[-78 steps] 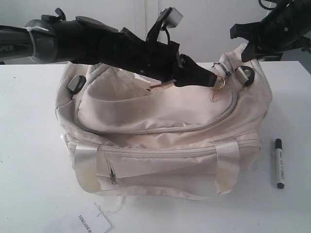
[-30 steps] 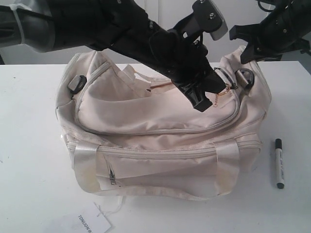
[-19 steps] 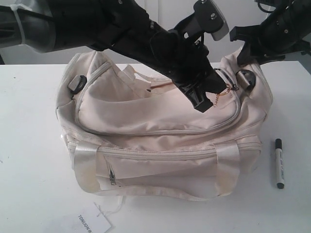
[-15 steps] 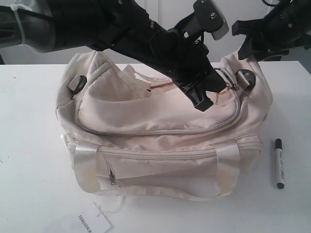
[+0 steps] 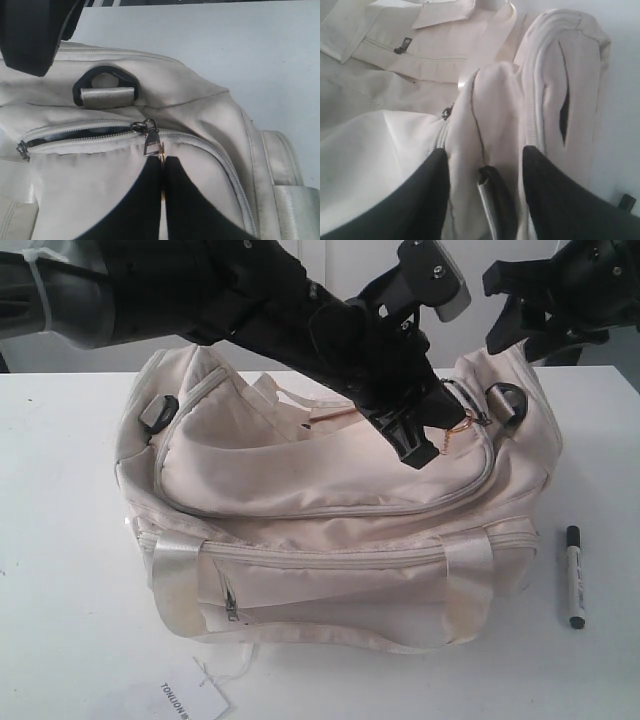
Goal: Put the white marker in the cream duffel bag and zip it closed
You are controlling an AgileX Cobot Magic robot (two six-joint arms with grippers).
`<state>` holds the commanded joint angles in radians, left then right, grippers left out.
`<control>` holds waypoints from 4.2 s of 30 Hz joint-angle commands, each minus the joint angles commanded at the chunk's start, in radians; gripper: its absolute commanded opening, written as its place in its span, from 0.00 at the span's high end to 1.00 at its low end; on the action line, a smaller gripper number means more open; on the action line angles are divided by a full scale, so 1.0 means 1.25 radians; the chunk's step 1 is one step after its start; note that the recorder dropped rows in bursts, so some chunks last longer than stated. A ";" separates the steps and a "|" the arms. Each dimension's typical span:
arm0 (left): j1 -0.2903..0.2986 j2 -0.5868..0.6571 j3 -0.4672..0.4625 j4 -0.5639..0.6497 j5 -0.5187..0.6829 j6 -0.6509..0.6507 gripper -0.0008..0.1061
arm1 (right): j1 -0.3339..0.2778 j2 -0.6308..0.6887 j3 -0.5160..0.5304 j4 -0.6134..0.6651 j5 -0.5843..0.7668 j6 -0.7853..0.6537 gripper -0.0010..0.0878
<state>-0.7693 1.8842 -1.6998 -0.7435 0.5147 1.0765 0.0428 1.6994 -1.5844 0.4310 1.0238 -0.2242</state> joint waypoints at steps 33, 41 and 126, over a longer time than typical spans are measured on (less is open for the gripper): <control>0.000 0.000 0.000 0.000 0.006 0.000 0.99 | 0.055 0.073 0.000 -0.005 -0.004 -0.030 0.47; 0.000 0.000 0.000 0.000 0.007 0.000 0.99 | 0.078 0.102 0.000 -0.005 0.005 -0.030 0.47; 0.000 0.000 0.000 0.250 0.382 -0.064 0.99 | 0.078 0.102 0.000 -0.019 -0.078 0.015 0.99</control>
<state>-0.7693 1.8842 -1.6998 -0.4312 0.9928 0.9968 0.1398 1.8268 -1.5844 0.4073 0.9265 -0.2053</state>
